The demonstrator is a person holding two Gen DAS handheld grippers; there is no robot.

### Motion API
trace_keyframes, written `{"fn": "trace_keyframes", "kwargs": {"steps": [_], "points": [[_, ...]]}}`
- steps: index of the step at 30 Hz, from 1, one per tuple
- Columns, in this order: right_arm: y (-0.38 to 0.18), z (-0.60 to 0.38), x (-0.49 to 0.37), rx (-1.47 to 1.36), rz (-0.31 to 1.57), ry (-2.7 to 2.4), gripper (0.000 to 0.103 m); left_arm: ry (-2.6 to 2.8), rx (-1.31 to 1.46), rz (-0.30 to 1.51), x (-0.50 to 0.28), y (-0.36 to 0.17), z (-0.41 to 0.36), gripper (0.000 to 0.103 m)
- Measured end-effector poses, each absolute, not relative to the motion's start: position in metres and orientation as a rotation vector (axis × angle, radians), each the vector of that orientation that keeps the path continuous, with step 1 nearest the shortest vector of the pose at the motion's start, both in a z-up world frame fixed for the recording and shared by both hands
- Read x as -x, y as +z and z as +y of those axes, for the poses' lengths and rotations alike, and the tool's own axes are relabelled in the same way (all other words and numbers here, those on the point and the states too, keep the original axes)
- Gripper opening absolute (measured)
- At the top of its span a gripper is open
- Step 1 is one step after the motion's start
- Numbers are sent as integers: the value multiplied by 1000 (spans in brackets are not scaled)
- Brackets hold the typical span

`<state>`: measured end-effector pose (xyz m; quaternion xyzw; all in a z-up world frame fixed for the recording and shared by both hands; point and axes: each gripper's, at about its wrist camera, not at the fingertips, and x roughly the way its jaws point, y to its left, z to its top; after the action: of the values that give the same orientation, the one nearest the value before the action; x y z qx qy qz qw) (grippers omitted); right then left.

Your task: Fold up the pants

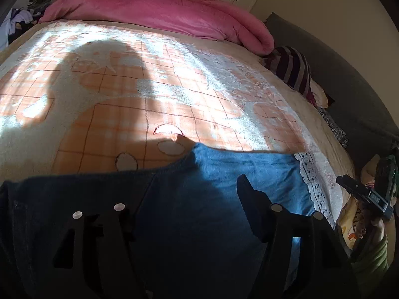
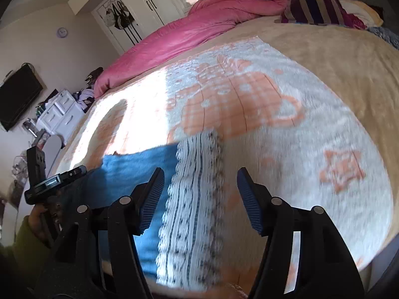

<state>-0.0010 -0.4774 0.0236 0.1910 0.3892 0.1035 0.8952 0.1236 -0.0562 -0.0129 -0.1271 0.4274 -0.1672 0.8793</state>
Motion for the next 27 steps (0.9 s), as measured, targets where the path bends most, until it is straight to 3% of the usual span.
{"fn": "trace_keyframes", "kwargs": {"steps": [2,12,13,15,18,24,27], "points": [[20,-475,17,-407,813,218,54,-339,230,886,-104,-11,-54,75],[-26,-451,53,-414,959,150,53,-309,69,894,-51,-21,-51,75],[-30,-451,54,-438,964,151,51,-293,53,906,-50,-27,-51,75],[-34,-449,55,-469,975,162,30,-257,36,937,-50,-39,-50,75],[-35,-444,56,-463,968,194,19,-243,48,945,-49,-49,-48,75],[-12,-447,71,-387,906,157,8,-240,63,935,-50,-50,-42,75],[-18,-446,71,-340,943,134,8,-244,79,933,-51,-51,-39,75]]}}
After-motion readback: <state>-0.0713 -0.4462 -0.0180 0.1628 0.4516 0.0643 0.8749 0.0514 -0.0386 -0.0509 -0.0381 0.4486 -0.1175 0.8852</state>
